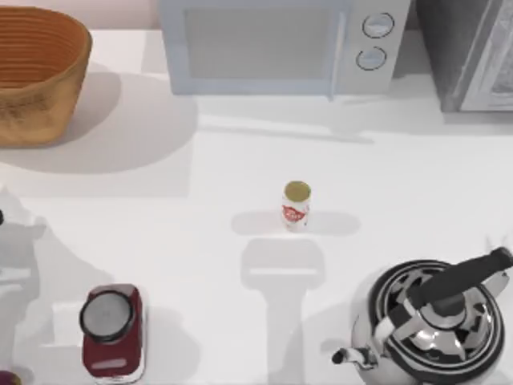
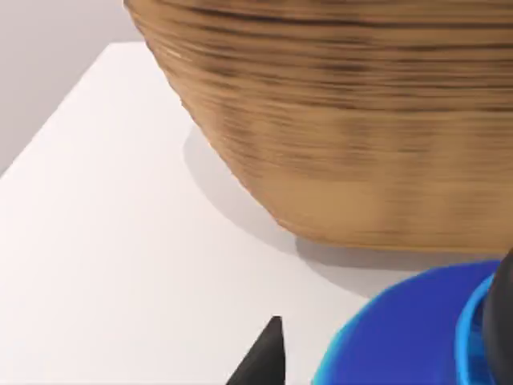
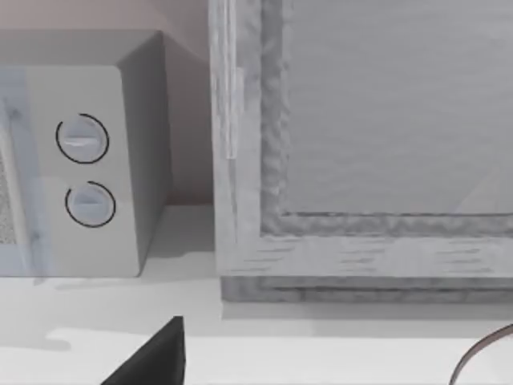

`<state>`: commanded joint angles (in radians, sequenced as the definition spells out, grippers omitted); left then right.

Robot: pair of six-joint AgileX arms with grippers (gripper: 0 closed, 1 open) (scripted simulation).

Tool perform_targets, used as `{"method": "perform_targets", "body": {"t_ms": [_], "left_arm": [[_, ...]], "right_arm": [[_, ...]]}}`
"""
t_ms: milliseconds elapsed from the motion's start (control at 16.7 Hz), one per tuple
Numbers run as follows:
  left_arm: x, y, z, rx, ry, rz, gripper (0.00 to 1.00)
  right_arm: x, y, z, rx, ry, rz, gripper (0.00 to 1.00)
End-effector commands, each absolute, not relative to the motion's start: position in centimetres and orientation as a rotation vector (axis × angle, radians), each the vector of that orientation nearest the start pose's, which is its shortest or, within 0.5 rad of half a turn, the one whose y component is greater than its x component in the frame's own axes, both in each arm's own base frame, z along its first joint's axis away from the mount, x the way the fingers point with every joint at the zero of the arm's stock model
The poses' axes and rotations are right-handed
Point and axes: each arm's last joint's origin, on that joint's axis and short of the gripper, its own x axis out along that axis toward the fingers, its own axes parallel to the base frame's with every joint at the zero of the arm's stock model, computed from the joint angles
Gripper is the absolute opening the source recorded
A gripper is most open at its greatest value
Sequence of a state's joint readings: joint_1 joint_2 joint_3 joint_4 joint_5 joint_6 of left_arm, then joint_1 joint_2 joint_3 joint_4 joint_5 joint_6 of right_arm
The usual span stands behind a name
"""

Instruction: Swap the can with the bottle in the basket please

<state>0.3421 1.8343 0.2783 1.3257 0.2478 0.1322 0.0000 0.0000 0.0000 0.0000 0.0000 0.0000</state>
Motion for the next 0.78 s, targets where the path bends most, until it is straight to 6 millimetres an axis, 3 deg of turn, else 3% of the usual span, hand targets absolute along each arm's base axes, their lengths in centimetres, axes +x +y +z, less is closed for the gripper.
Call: {"method": "perform_targets", "body": {"t_ms": [240, 360, 540, 780], "left_arm": [[27.6, 11.8, 14.8, 0.117, 0.127, 0.171, 0.0], [29.4, 12.8, 18.4, 0.136, 0.103, 0.169, 0.0], [32.2, 12.3, 23.3, 0.13, 0.118, 0.109, 0.0], [35.5, 9.8, 28.0, 0.073, 0.204, 0.01, 0.0]], "right_arm": [[10.6, -0.1, 16.0, 0.0, 0.0, 0.0, 1.0], [10.6, -0.1, 16.0, 0.0, 0.0, 0.0, 1.0], [10.6, -0.1, 16.0, 0.0, 0.0, 0.0, 1.0], [10.6, -0.1, 16.0, 0.0, 0.0, 0.0, 1.0]]}}
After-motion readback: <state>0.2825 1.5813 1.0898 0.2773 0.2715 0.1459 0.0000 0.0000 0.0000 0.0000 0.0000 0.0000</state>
